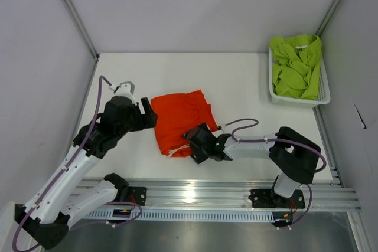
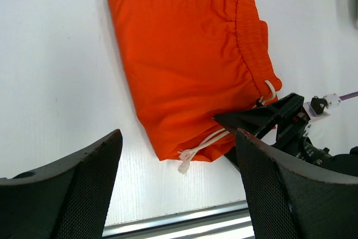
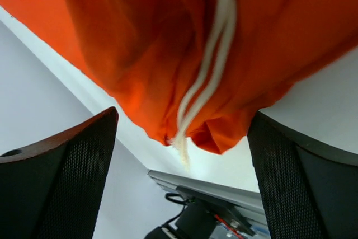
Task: Fold and stack the shorts
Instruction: Neatly place the folded shorts to the corner
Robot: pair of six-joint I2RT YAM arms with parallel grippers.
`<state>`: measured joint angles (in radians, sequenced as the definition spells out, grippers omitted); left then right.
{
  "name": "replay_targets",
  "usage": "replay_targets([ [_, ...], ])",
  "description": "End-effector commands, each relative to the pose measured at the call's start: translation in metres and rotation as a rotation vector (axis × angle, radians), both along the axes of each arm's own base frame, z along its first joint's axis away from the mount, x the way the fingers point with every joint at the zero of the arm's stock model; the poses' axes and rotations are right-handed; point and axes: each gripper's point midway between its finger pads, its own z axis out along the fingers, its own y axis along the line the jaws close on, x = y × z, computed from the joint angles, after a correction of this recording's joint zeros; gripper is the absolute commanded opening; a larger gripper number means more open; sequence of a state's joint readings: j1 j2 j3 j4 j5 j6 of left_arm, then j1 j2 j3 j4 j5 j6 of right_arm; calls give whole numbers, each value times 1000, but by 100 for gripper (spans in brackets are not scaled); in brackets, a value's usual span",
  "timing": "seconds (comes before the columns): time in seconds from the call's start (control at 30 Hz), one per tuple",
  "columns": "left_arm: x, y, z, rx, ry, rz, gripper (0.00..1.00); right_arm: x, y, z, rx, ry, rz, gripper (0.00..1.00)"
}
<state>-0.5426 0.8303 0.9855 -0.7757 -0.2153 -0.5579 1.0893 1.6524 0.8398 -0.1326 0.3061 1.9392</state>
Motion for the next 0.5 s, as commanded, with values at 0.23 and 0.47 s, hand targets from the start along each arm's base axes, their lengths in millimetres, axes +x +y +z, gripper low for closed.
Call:
replay_targets([
  [0.23,-1,17,18,30,-45,55,84,30,24,-7,75,-14,-88,69],
  [0.47,1,19,12,45,-40,63,84,38,28,-16,65,-38,26,6],
])
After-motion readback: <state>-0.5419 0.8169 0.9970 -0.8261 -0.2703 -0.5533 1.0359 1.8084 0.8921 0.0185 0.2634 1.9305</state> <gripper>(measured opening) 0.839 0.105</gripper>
